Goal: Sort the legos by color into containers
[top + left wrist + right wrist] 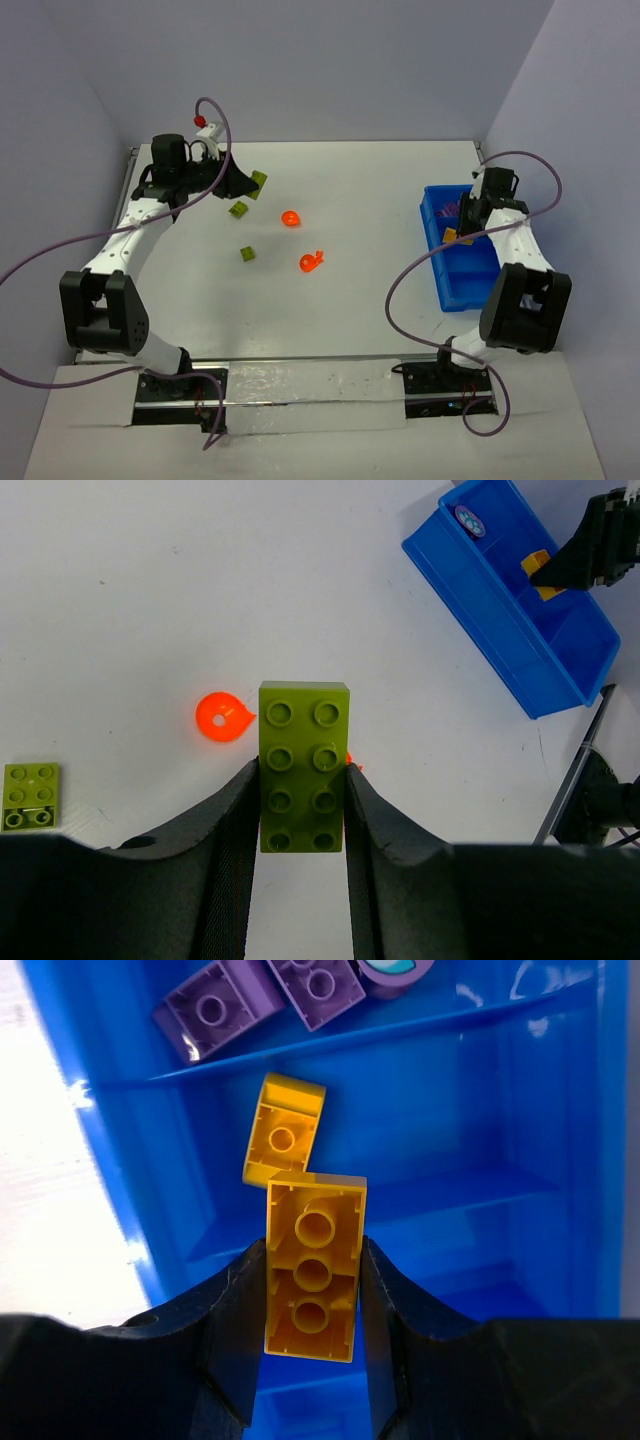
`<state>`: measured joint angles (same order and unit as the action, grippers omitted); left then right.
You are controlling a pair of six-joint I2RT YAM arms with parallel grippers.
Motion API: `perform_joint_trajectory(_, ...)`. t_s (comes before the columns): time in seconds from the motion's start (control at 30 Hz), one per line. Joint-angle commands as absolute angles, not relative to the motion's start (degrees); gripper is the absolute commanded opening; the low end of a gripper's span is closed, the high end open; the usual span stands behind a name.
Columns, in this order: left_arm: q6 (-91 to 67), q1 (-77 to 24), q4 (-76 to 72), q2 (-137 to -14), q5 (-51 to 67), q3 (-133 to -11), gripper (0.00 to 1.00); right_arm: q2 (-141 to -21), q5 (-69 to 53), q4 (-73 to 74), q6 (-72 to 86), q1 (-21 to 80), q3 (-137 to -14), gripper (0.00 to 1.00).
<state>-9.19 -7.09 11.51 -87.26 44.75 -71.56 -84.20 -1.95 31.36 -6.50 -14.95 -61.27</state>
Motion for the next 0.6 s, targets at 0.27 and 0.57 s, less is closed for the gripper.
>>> perform_joint_trajectory(0.27,-8.68,-7.38,10.99,-87.71,44.21,-74.20,0.00,-91.44,-0.11,25.84,-4.29,-15.64,-65.39,0.10)
perform_joint_trajectory(0.57,-8.89,-7.38,10.72,-88.05,44.12,-74.18,0.00,-93.68,-0.87,27.28,-1.03,-16.20,-67.70,0.13)
